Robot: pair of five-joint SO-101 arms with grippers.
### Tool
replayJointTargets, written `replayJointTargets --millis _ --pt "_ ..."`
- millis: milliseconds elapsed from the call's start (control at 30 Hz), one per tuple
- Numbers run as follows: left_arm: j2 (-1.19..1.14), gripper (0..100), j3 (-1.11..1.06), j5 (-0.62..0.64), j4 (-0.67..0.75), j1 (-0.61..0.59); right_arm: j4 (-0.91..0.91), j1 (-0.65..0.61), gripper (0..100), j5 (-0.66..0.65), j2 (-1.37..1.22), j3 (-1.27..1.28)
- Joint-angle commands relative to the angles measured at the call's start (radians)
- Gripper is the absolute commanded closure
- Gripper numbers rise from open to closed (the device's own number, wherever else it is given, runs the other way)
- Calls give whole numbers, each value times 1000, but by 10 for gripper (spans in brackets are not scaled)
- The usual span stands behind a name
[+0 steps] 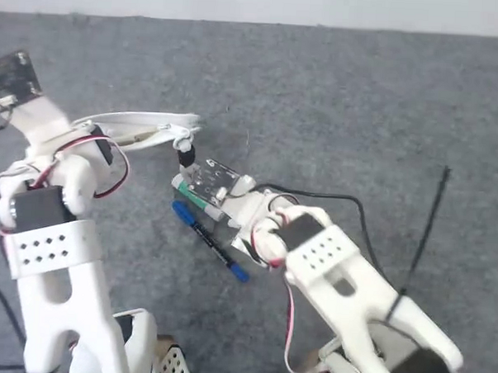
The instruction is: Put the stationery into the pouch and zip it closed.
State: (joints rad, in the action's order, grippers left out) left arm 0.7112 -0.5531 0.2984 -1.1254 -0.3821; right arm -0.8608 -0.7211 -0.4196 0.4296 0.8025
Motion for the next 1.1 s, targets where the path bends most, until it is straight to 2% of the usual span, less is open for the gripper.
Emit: replayJointTargets --millis 0,167,333,733,967,1067 --pt "5 990 21 12 38 -17 19 7 847 -14 -79 -107" --pt "5 990 19 12 38 -17 22 7 850 -15 -226 -181" --pt "5 990 19 12 38 -17 24 5 850 -87 -354 -236" --pt "5 990 16 12 38 -17 21 15 851 -92 -585 -371" --pt "5 990 16 12 38 -17 16 24 983 -92 -618 -393" --pt "5 990 16 12 38 -17 -4 27 992 -92 -616 -393"
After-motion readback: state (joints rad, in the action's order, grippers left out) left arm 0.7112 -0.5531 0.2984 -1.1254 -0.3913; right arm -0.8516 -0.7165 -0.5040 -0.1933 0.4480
